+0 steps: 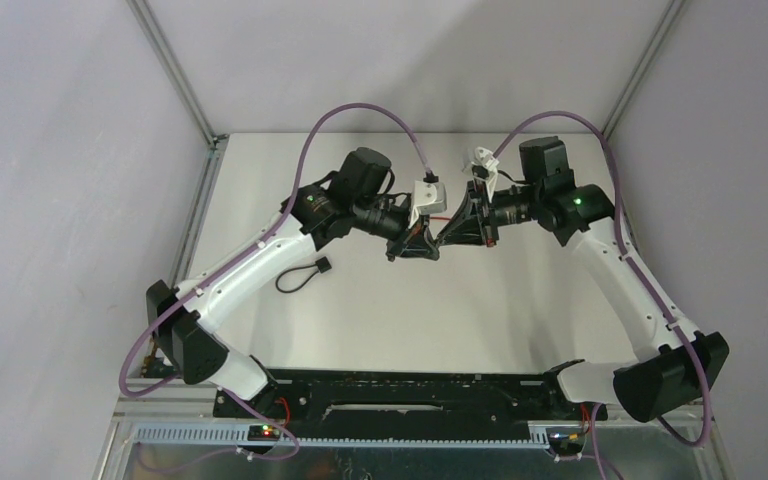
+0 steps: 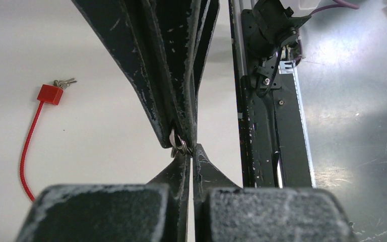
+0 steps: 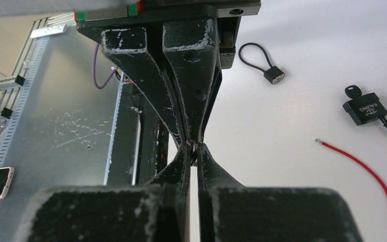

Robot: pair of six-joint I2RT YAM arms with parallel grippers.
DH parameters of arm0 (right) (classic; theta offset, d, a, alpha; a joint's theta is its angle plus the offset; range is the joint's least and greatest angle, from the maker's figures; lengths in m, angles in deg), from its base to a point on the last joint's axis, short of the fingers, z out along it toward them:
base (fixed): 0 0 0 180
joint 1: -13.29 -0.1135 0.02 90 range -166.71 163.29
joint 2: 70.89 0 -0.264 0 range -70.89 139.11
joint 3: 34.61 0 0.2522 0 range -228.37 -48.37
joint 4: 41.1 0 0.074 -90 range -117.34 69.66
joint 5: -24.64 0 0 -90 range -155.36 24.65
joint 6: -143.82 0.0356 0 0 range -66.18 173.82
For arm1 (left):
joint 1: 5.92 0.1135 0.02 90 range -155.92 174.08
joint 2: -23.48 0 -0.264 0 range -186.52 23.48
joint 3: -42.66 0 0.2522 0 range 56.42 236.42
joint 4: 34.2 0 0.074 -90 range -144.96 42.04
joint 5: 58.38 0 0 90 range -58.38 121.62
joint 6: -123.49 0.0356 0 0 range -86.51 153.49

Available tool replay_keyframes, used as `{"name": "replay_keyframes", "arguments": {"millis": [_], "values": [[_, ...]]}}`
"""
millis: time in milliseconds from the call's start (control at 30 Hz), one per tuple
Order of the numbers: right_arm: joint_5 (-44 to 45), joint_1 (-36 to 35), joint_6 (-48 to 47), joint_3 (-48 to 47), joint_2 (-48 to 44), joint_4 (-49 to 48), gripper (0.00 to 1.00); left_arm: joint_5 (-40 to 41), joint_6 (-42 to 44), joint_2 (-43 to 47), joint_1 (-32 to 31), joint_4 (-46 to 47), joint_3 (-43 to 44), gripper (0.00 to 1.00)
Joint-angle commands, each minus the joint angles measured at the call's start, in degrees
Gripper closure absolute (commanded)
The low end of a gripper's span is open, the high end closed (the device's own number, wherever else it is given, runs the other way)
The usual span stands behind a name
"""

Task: Unlock with the key

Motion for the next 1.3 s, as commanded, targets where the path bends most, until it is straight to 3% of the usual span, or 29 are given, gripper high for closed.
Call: {"name": "replay_keyframes", "arguments": {"millis": [0, 100, 267, 333, 800, 1000, 1167, 1267], "values": [[3.65, -0.41, -0.73, -0.3, -1.68, 0.06, 1.0, -0.86, 1.34, 0.72, 0.16, 0.48, -0.81, 1.0], [6.71, -0.6, -0.9, -0.29, -2.28, 0.31, 1.0, -0.53, 2.37, 1.09, 0.21, -0.08, -0.57, 0.9], [9.94, -1.75, -2.91, -0.31, -2.85, 2.84, 1.0, 1.34, 3.77, 1.86, 0.25, -1.07, 0.67, 0.61], [9.91, -1.95, -3.03, -0.3, -2.86, 3.36, 1.0, 2.11, 4.15, 1.7, 0.34, -1.56, 1.47, 0.56], [9.24, -2.05, -1.8, -0.21, -2.7, 3.24, 1.0, 2.08, -0.89, -2.85, 0.3, 1.1, 5.82, 0.6], [8.91, -1.78, -1.85, -0.2, -2.43, 3.61, 1.0, 0.33, -0.4, -3.22, 0.34, 0.18, 6.49, 0.8], [6.19, -0.01, -0.78, -0.2, -2.35, 3.48, 1.0, 0.1, 4.04, -1.47, 0.41, -1.2, 3.97, 0.76], [3.42, 1.59, 1.18, -0.25, -2.05, 2.53, 1.0, 0.45, 4.84, 0.41, 0.4, 1.53, 0.46, 0.68]]}}
